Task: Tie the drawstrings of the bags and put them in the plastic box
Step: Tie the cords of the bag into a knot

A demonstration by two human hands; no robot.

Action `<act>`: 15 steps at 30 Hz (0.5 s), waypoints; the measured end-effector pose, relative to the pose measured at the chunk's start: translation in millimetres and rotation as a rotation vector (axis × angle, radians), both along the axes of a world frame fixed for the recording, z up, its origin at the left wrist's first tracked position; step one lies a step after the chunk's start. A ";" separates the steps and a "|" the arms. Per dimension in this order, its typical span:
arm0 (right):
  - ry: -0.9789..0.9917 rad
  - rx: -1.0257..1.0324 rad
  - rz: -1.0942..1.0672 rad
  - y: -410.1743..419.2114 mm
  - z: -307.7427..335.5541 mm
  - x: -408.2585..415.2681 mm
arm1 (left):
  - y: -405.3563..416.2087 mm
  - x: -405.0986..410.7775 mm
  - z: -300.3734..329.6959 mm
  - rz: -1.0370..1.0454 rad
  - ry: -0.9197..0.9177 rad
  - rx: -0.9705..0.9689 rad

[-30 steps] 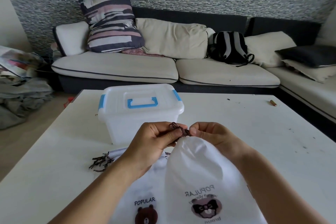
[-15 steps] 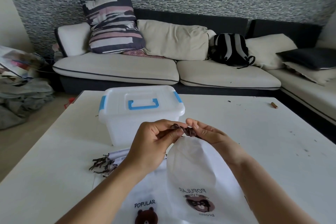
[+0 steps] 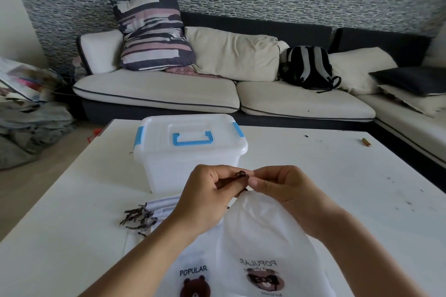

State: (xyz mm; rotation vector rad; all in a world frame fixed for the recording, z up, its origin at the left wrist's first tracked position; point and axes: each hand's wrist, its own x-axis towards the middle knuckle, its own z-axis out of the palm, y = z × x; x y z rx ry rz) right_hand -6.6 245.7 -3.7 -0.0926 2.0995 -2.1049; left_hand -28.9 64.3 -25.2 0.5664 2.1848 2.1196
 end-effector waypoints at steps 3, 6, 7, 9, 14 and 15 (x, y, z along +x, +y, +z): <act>-0.071 -0.033 0.025 1.2 1.3 0.3 | -0.2 0.1 -0.6 -0.005 -0.018 -0.013; -0.094 -0.008 0.040 3.6 1.0 0.5 | -1.1 0.0 1.7 -0.028 -0.058 -0.001; -0.112 -0.032 0.060 4.3 0.8 0.9 | -1.5 -0.2 2.7 -0.039 -0.075 0.011; -0.175 -0.146 0.061 6.1 -1.0 1.5 | -2.5 -0.9 4.6 -0.047 -0.101 0.045; -0.313 -0.296 0.087 4.3 -5.4 0.8 | -2.1 -0.9 6.1 -0.025 -0.070 0.072; -0.319 -0.314 0.094 3.4 -5.9 0.6 | -2.1 -0.5 6.5 -0.025 -0.065 0.077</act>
